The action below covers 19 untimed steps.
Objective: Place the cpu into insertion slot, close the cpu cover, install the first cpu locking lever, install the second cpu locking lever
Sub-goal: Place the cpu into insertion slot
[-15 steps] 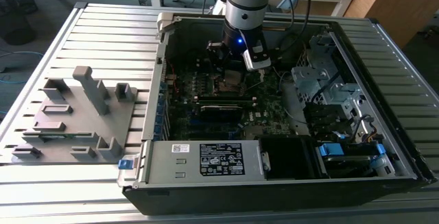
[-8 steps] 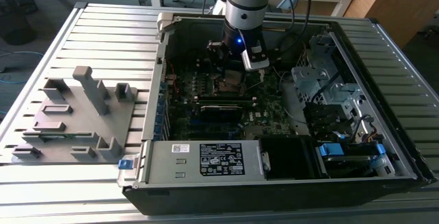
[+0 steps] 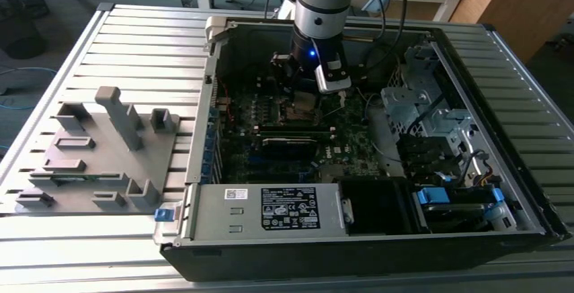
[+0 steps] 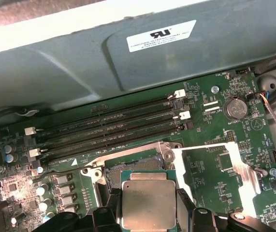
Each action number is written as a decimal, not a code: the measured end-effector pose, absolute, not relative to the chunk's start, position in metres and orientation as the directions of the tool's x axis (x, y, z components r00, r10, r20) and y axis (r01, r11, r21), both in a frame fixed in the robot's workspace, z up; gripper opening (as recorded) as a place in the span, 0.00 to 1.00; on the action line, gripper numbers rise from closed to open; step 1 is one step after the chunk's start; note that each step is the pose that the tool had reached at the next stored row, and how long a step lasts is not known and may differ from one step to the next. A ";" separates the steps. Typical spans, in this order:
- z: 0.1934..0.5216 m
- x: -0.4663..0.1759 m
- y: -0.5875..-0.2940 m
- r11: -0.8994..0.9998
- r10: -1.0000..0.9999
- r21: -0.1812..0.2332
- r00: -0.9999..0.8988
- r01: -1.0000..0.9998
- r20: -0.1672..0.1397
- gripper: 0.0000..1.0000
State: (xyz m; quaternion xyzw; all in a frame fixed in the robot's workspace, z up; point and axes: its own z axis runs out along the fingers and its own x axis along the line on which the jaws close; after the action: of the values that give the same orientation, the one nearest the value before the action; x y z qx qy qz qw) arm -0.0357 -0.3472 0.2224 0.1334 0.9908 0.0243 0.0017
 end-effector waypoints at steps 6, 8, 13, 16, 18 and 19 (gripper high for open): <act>0.222 -0.036 -0.347 0.962 0.268 0.048 -0.963 0.268 0.003 0.54; 0.222 -0.036 -0.347 0.958 0.281 0.049 -0.960 0.281 0.003 0.54; 0.222 -0.036 -0.347 0.945 0.324 0.048 -0.946 0.324 0.003 0.54; 0.222 -0.036 -0.347 0.935 0.353 0.048 -0.936 0.352 0.003 0.54; 0.222 -0.036 -0.347 0.925 0.377 0.048 -0.926 0.377 0.003 0.54; 0.222 -0.036 -0.347 0.920 0.390 0.048 -0.921 0.390 0.003 0.54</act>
State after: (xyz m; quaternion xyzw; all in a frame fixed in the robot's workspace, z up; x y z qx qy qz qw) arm -0.0357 -0.3472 0.2220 0.1992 0.9797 0.0240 0.0033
